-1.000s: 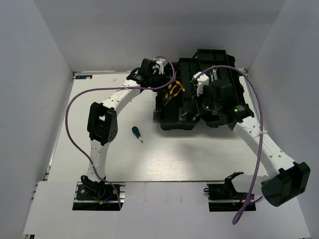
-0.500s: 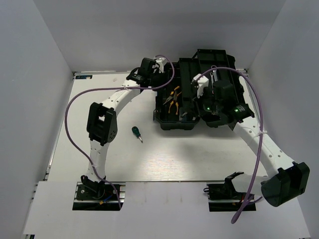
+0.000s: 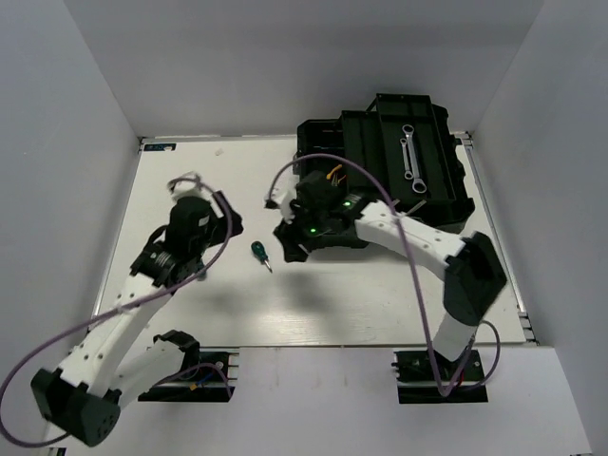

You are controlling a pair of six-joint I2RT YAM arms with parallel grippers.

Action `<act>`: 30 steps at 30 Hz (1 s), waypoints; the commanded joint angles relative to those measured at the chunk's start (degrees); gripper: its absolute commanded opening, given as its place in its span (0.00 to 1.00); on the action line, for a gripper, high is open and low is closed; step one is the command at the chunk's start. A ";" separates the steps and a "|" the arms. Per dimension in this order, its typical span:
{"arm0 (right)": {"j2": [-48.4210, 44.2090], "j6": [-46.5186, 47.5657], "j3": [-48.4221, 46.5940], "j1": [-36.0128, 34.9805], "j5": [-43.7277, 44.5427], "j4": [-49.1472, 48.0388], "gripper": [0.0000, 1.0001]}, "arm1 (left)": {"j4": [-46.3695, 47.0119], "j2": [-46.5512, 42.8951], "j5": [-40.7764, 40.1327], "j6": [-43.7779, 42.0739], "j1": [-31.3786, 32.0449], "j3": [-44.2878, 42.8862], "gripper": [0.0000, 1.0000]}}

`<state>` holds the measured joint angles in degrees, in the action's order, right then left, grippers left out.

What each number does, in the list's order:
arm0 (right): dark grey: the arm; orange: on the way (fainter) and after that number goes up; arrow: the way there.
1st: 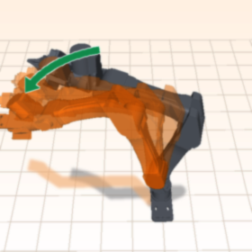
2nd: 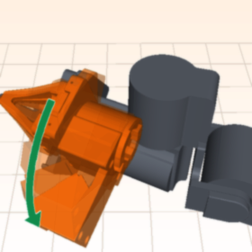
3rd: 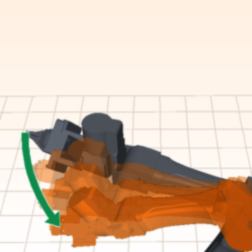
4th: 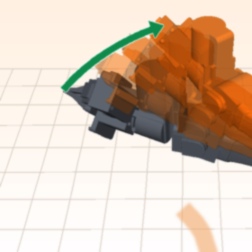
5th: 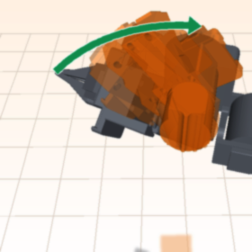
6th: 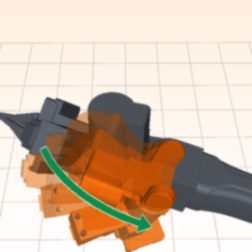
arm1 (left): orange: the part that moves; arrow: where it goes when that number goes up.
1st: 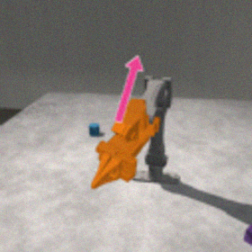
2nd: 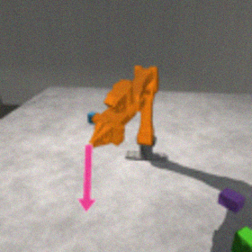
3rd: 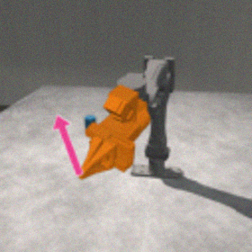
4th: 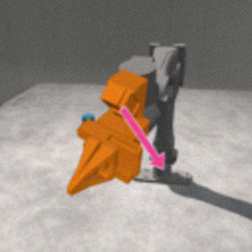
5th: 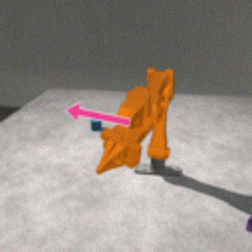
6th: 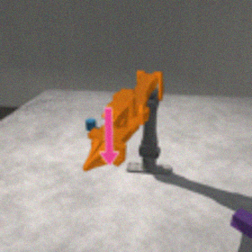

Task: Sort the tools into containers

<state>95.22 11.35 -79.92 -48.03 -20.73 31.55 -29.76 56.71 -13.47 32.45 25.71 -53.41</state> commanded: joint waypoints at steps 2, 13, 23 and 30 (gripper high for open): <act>7.68 -4.32 -9.28 -4.43 5.43 -0.17 0.65 | -14.97 -8.00 -17.72 14.04 -0.67 7.08 0.93; 35.64 -10.12 -36.79 -6.71 13.87 5.81 0.73 | -23.33 -11.97 -22.11 20.90 -0.67 9.55 0.96; 41.10 -10.92 -37.33 -7.43 18.71 5.10 0.70 | -22.10 -10.75 -23.88 20.38 -0.67 10.78 0.98; 41.80 -10.92 -34.78 -8.22 20.12 4.93 0.37 | -16.92 -4.00 -19.93 18.10 -2.42 12.71 0.98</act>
<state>136.27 0.86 -115.00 -55.70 -1.67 36.27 -50.06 50.11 -34.57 50.76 24.36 -41.36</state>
